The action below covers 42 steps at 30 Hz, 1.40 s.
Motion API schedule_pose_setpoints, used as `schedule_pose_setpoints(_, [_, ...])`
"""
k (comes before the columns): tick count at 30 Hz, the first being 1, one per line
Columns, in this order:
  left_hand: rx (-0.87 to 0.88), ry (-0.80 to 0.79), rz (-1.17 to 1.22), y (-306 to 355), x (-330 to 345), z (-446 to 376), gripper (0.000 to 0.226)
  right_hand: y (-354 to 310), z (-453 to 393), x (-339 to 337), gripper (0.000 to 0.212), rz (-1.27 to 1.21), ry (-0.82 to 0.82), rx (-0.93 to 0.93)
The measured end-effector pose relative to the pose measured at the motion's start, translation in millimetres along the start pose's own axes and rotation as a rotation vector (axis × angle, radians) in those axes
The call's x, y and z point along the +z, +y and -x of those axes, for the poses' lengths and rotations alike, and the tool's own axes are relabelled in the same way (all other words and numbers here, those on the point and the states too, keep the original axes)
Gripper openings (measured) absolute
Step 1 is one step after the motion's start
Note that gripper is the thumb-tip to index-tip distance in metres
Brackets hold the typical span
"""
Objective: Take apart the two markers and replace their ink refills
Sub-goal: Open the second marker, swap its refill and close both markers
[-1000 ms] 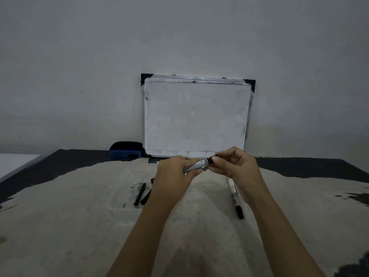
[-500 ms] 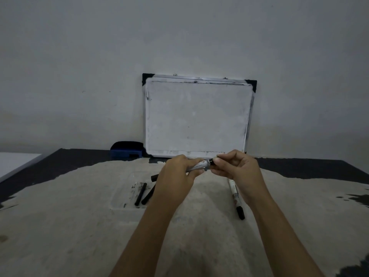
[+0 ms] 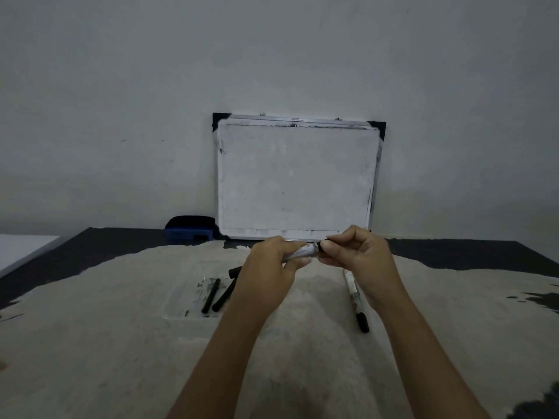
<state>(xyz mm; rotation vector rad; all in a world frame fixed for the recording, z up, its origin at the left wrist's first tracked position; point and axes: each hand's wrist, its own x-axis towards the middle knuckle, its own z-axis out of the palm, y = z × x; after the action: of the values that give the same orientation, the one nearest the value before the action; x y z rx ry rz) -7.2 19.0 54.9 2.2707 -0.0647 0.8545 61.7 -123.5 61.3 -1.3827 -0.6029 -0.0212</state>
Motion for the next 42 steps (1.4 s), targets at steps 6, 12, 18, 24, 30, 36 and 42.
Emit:
schedule_pose_setpoints(6, [-0.026, -0.004, -0.003, 0.0, -1.2, 0.1, 0.028, 1.0, -0.2, -1.1, 0.007, -0.038, -0.014, 0.031])
schedule_pose_setpoints(12, [-0.011, -0.024, 0.097, 1.3, -2.7, -1.9, 0.024, -9.2, 1.1, -9.3, 0.025, -0.181, -0.117, 0.076])
schedule_pose_setpoints(18, [-0.009, -0.067, 0.150, 3.7, -4.3, -2.1, 0.017, -7.7, 0.3, -3.8, 0.024, -0.224, -0.117, 0.075])
schedule_pose_setpoints(24, [-0.021, -0.112, 0.167, 2.7, -3.0, -1.0, 0.013, -8.3, -1.5, -14.3, 0.038, -0.369, -0.101, 0.072])
schedule_pose_setpoints(30, [-0.025, -0.081, 0.166, 3.4, -4.5, -0.2, 0.016, -12.0, -0.1, -18.3, 0.028, -0.211, -0.194, 0.125])
schedule_pose_setpoints(36, [-0.036, -0.110, 0.131, -0.5, -6.3, -1.1, 0.028, -13.5, 1.9, -16.1, 0.021, 0.099, -0.221, 0.065])
schedule_pose_setpoints(42, [-0.028, -0.109, 0.042, -2.8, -7.7, -1.2, 0.034, -13.1, 0.7, -14.6, 0.016, 0.129, -0.208, 0.023])
